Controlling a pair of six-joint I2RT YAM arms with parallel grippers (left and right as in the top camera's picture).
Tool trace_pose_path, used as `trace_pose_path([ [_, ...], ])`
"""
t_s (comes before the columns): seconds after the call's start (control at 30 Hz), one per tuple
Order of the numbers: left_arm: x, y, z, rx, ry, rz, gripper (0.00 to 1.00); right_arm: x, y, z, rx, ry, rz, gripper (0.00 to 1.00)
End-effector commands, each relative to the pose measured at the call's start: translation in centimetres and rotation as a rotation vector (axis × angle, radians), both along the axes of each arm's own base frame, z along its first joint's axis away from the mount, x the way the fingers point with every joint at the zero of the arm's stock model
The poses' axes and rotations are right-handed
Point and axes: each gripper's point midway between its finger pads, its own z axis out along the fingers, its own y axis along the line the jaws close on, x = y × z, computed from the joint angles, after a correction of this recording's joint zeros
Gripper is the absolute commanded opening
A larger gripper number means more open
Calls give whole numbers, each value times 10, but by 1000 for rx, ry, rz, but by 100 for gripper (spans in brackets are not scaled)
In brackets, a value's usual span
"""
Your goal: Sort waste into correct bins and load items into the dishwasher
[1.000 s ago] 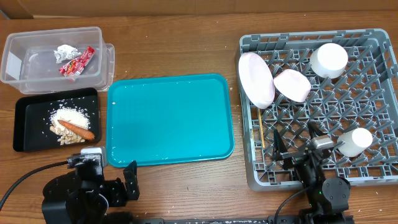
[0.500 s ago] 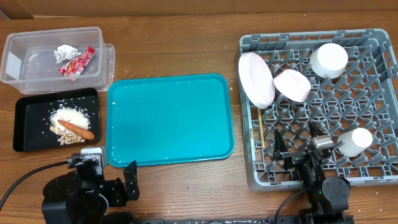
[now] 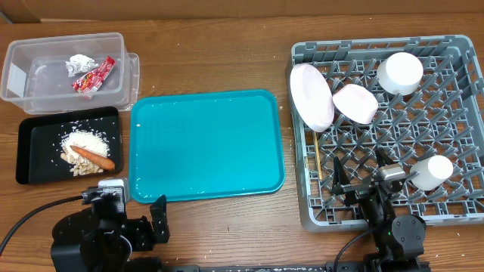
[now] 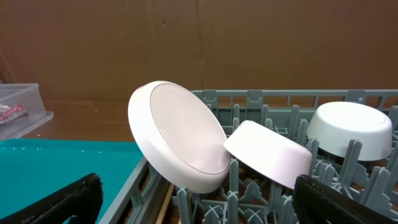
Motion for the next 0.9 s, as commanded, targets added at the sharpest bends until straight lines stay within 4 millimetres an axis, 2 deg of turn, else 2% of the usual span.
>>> trace_pose_path([
  [0.0, 0, 0, 0, -5, -4, 8, 100, 0, -2, -1, -2, -7, -12, 100],
  [0.37, 0, 1, 0, -4, -6, 8, 100, 0, -2, -1, -2, -7, -12, 100],
  [0.53, 2, 10, 4, 31, -28, 48, 100, 0, -2, -1, -2, -7, -12, 100],
  [0.7, 18, 11, 20, 51, -182, 46, 100, 0, -2, -1, -2, -7, -12, 100],
  [0.87, 35, 17, 0, -8, -312, 117, 100, 0, -2, -1, -2, -7, -12, 100],
])
